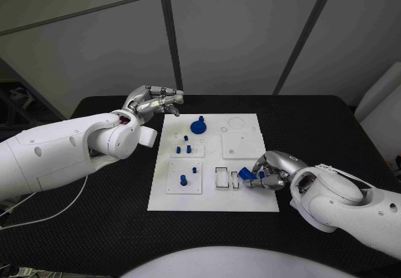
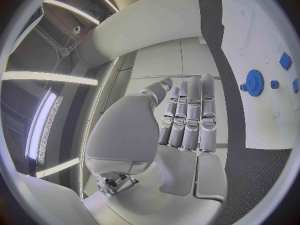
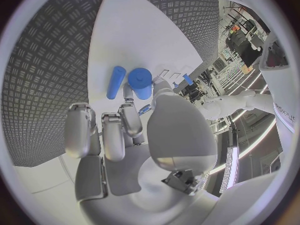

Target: Assemble the parts on the task board

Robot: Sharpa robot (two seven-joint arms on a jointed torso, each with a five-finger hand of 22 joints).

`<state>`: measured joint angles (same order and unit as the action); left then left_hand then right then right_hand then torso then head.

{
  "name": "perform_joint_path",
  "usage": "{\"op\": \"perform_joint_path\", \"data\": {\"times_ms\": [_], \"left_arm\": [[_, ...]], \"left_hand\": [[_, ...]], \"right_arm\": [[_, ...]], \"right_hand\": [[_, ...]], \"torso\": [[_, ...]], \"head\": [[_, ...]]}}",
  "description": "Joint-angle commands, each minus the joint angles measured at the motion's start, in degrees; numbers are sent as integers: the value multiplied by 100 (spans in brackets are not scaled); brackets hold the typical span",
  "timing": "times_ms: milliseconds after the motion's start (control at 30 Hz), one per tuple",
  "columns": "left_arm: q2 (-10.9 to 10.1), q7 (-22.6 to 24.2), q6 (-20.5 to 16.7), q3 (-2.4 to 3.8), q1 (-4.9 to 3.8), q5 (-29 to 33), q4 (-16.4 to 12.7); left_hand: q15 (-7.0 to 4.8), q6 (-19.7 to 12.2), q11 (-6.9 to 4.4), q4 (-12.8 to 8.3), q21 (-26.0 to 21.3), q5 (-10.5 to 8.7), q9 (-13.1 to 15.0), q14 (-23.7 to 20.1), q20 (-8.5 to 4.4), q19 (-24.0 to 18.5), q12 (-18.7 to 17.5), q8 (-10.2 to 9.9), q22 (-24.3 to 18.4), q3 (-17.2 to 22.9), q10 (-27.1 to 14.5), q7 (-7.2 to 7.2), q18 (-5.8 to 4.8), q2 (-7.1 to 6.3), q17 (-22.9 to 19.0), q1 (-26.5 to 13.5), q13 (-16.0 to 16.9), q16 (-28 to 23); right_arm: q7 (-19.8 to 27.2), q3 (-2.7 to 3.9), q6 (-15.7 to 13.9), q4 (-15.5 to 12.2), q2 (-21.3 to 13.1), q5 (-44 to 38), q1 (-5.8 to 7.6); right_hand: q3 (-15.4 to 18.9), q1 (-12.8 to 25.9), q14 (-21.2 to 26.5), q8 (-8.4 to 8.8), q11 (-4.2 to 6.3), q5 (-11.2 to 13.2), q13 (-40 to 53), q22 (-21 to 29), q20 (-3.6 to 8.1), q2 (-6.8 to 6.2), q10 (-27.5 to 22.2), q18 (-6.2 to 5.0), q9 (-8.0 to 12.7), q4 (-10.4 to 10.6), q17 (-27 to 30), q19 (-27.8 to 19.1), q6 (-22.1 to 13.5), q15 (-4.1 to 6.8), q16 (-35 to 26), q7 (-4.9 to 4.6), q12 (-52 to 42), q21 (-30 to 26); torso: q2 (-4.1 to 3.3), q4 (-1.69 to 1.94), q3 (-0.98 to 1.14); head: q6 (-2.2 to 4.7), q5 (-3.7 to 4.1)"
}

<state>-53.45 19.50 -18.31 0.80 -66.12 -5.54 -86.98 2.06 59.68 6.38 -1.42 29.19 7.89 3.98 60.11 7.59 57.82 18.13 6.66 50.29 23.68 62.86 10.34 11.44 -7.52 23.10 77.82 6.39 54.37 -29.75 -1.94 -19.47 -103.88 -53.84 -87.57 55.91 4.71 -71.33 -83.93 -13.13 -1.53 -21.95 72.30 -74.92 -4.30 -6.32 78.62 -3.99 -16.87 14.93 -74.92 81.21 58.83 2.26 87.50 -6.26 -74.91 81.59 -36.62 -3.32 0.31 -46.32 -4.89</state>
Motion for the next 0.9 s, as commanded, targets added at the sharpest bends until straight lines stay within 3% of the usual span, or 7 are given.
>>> {"op": "perform_joint_path", "data": {"times_ms": [33,400,700,900], "left_arm": [[1,33,51,3,-8,19,-14],[3,20,63,3,-8,19,-15],[-2,13,69,2,-7,19,-9],[20,10,81,-1,-3,19,10]], "left_hand": [[18,-49,-14,1,-24,33,-1,-11,39,-8,19,-8,-5,-27,-33,1,-107,36,-6,-8,9,-25],[18,-51,-13,2,-29,33,-1,-12,39,-7,22,-7,-8,-30,-38,2,-107,38,-7,-9,10,-26],[18,-51,-13,2,-29,33,-1,-12,39,-7,22,-7,-8,-30,-38,2,-107,38,-7,-9,10,-26],[18,-51,-13,2,-29,33,-1,-12,39,-7,22,-7,-8,-30,-38,2,-107,38,-7,-9,10,-26]], "right_arm": [[-77,-8,134,61,64,-62,-34],[-143,-9,-15,121,179,-64,-66],[-169,-7,-617,-147,-20,-39,-70],[-135,-3,-960,-414,-143,58,-68]], "right_hand": [[28,-41,-504,-16,-17,-25,-2,-306,-2,16,-13,103,14,-6,-1035,42,-43,-16,31,12,-13,15],[98,-78,-505,-80,-12,-71,49,-311,0,80,7,104,-57,85,-1044,42,-64,-13,33,20,-28,15],[146,-309,-533,-294,63,-590,287,-459,49,262,170,137,-277,114,-1167,146,44,47,91,102,-186,116],[173,-337,-540,-345,85,-722,328,-500,68,317,201,147,-352,135,-1199,174,60,66,106,127,-203,144]], "torso": [[0,2,-1],[1,-7,-3],[7,-17,1],[7,-10,1]], "head": [[2,-5],[14,-14],[35,-23],[61,3]]}}
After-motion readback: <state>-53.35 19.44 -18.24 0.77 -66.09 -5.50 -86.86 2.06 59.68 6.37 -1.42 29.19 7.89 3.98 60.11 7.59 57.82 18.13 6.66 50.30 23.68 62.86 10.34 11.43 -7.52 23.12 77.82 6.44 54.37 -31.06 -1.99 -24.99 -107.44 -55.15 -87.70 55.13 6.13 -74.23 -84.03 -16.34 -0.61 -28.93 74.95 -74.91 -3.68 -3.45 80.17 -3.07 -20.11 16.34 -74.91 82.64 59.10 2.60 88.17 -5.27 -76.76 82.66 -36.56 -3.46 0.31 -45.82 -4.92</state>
